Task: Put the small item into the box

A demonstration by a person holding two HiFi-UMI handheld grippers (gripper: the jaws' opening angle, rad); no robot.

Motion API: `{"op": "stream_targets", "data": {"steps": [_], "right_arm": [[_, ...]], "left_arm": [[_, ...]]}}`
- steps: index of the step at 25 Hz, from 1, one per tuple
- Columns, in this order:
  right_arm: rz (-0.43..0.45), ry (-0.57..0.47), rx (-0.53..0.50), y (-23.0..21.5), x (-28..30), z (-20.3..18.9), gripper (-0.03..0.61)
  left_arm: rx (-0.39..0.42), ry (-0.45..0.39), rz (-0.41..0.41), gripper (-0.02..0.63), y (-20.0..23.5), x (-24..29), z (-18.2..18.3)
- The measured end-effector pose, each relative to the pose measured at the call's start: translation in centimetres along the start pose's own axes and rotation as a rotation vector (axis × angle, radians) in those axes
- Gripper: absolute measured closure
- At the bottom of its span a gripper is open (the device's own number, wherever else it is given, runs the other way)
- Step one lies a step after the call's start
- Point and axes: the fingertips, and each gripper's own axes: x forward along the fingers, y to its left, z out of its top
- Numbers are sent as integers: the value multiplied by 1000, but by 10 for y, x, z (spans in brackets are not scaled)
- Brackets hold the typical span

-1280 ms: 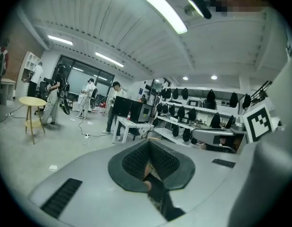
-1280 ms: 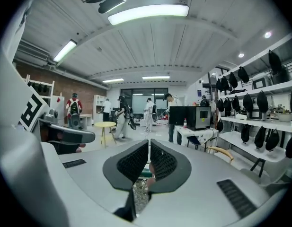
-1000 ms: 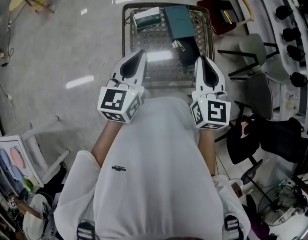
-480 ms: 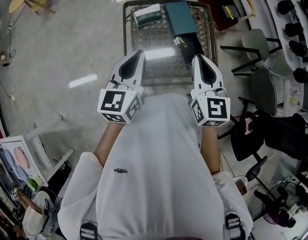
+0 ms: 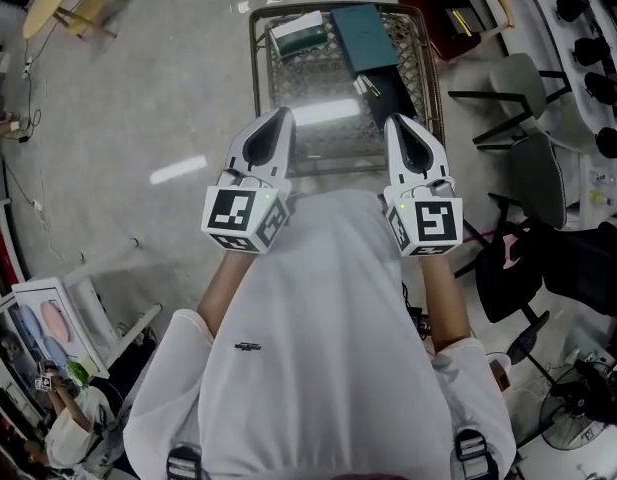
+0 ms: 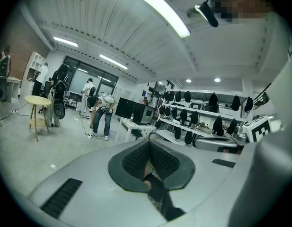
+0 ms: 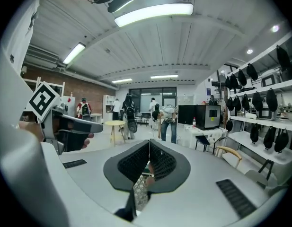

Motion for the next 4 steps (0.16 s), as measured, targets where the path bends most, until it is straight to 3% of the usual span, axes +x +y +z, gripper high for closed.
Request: {"op": "stream_targets", "data": {"steps": [4], "right_arm": [[93,25,-136,2,11,13,578]], "left_arm": [[15,-36,-1,611,2,2,15]]}}
